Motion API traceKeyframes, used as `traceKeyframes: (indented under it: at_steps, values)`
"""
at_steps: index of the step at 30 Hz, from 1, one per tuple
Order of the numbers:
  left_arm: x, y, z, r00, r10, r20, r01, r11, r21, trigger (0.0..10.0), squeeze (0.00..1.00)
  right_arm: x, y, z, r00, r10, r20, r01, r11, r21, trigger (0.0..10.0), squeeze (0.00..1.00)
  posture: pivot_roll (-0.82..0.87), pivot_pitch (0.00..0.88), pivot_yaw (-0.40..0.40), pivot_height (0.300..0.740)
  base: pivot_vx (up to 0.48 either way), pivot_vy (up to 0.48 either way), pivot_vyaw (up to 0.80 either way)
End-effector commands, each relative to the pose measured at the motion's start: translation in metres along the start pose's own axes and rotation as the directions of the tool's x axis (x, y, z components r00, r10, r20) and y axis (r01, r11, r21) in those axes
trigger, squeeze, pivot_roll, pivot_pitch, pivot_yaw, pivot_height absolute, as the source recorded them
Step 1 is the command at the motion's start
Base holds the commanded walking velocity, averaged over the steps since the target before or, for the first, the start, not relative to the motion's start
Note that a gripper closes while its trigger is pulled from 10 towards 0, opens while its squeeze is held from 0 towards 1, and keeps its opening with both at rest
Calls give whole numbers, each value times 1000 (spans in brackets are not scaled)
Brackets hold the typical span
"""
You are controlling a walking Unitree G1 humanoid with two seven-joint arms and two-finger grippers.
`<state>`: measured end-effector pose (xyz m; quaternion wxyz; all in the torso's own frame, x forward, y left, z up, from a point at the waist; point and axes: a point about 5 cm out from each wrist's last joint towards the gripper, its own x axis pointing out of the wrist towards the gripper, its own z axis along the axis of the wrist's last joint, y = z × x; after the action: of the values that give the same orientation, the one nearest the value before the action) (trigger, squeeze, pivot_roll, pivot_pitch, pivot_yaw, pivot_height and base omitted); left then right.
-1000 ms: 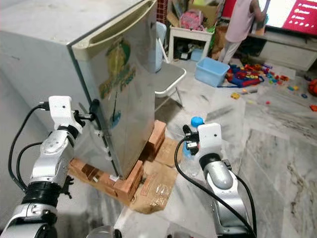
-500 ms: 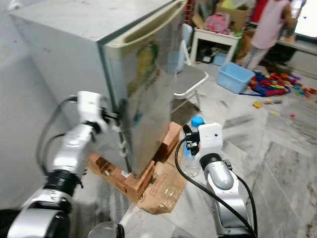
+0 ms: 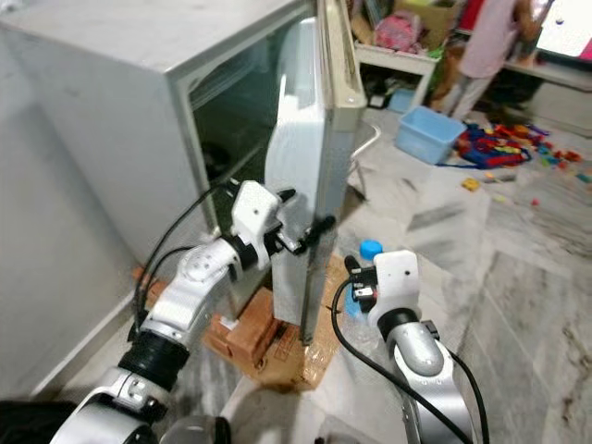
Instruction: Restocking fridge
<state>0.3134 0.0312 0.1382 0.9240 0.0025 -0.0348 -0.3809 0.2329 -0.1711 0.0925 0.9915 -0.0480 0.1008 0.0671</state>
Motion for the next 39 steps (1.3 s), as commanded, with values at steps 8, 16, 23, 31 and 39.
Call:
traceKeyframes:
  at_steps: [8, 16, 23, 31, 39]
  values:
    - [-66, 46, -14, 936, 348, -45, -347, 937, 25, 10000, 0, 8, -3, 15, 998, -31, 62, 32, 999, -11, 10000, 0, 9, 0, -32, 740, 0, 0, 0]
    - [-99, 45, -32, 887, 449, -106, -450, 893, 16, 10000, 0, 15, -3, 17, 998, -26, 65, 28, 999, -20, 10000, 0, 13, 0, -44, 740, 0, -399, -448]
    - [-95, 44, -27, 882, 460, -101, -461, 887, 10, 10000, 0, 20, -3, 20, 997, -25, 75, 27, 999, -25, 10000, 0, 5, 0, -43, 740, 0, -475, 0]
    - [-91, 43, -28, 882, 458, -108, -459, 888, 16, 10000, 0, 24, -2, 19, 997, -11, 75, 13, 1000, -26, 10000, 0, -2, 0, -35, 740, 0, -466, 0]
    - [-90, 43, -28, 878, 464, -116, -463, 886, 33, 10000, 0, 28, -3, 21, 997, 0, 80, 2, 1000, -24, 10000, 0, 3, 0, -39, 740, 199, -379, 0]
